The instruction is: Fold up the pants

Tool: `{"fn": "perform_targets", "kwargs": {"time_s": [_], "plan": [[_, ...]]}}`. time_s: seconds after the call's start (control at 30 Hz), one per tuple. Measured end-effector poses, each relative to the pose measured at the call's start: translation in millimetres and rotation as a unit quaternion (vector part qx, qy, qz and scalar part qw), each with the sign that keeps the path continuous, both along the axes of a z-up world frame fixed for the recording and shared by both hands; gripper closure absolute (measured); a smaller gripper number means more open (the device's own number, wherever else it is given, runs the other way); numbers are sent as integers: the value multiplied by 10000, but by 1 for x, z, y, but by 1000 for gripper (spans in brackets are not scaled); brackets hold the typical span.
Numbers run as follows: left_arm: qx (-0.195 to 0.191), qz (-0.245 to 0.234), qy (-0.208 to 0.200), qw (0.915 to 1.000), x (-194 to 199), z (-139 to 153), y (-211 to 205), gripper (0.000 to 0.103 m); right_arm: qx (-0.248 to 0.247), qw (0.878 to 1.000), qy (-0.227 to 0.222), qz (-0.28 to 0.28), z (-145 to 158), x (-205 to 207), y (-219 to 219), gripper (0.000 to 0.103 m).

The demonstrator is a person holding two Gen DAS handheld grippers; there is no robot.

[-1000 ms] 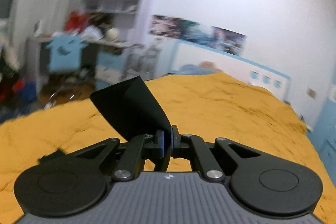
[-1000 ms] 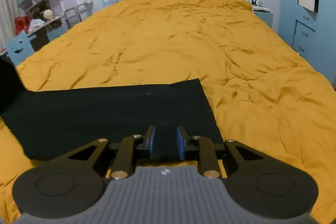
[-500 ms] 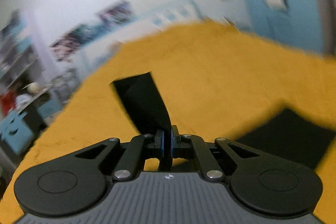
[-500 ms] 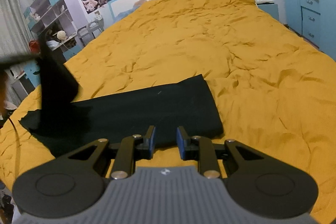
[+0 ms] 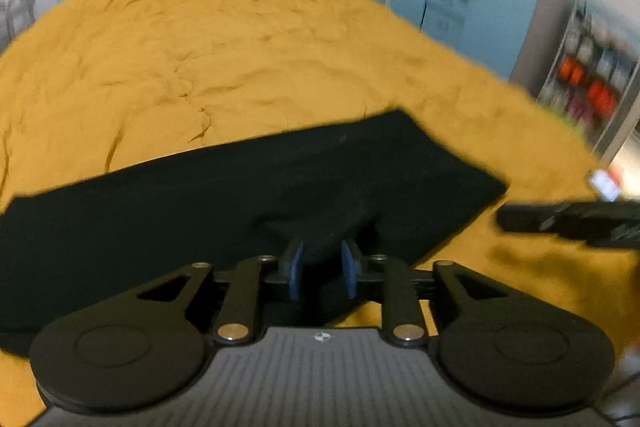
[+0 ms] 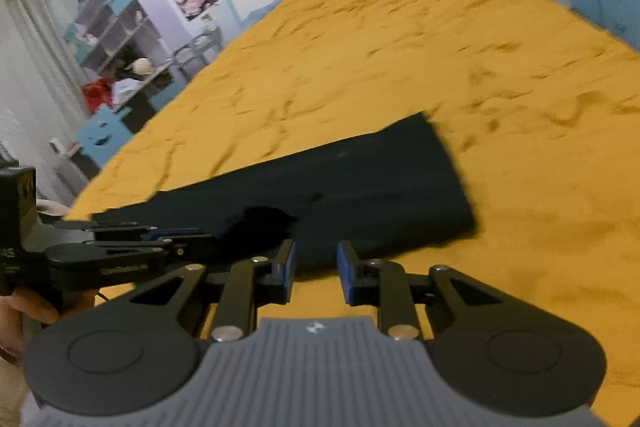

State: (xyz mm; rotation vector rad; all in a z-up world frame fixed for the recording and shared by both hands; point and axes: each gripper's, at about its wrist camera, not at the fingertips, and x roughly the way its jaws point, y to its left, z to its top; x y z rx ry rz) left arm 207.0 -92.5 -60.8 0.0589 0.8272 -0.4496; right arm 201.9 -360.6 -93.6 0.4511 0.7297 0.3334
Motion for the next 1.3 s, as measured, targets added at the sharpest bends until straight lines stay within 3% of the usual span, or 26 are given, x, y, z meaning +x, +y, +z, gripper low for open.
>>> {"fn": "perform_targets", "kwargs": {"time_s": [0.1, 0.17, 0.3, 0.43, 0.5, 0.53, 0.63, 0.7, 0.87, 0.93, 1.03, 1.13, 1.2, 1.3], "plan": [[-239, 339, -171, 9990, -6, 11, 27, 68, 487, 9986, 190, 110, -3, 17, 8, 74], [-166, 778, -287, 9964, -3, 16, 53, 68, 842, 9957, 367, 66, -8, 32, 13, 63], [52, 1727, -462, 9839, 5, 18, 108, 68, 1597, 9829, 897, -189, -29, 63, 17, 62], [-160, 2388, -440, 9699, 1, 15, 153, 68, 2499, 9492, 1796, -659, -65, 87, 15, 61], [-127, 2556, -462, 9656, -6, 13, 170, 67, 2855, 9337, 1999, -818, -80, 94, 15, 61], [-81, 2650, -493, 9630, -7, 12, 177, 67, 2921, 9308, 2022, -862, -83, 98, 16, 64], [36, 3038, -510, 9514, -9, 10, 205, 67, 2657, 9403, 1993, -744, -78, 108, 23, 99], [103, 3387, -481, 9396, -14, 14, 236, 67, 2447, 9504, 1821, -605, -65, 113, 26, 103], [-445, 4453, -432, 8932, -10, 26, 345, 64, 1660, 9836, 700, 37, -6, 120, 37, 103], [-672, 4836, -420, 8717, -5, 25, 390, 61, 1331, 9895, 558, 56, 0, 125, 39, 103], [-1034, 5363, -274, 8372, 4, 9, 459, 58, 985, 9903, 979, -80, -17, 134, 39, 103], [-1583, 5778, -204, 8004, 8, -17, 513, 58, 1027, 9863, 1277, -177, -34, 132, 42, 103], [-1713, 6067, -214, 7759, 14, -33, 538, 58, 1042, 9845, 1402, -175, -39, 127, 44, 103], [-1953, 6286, -226, 7525, 23, -54, 562, 58, 948, 9816, 1646, -190, -42, 123, 47, 103]]}}
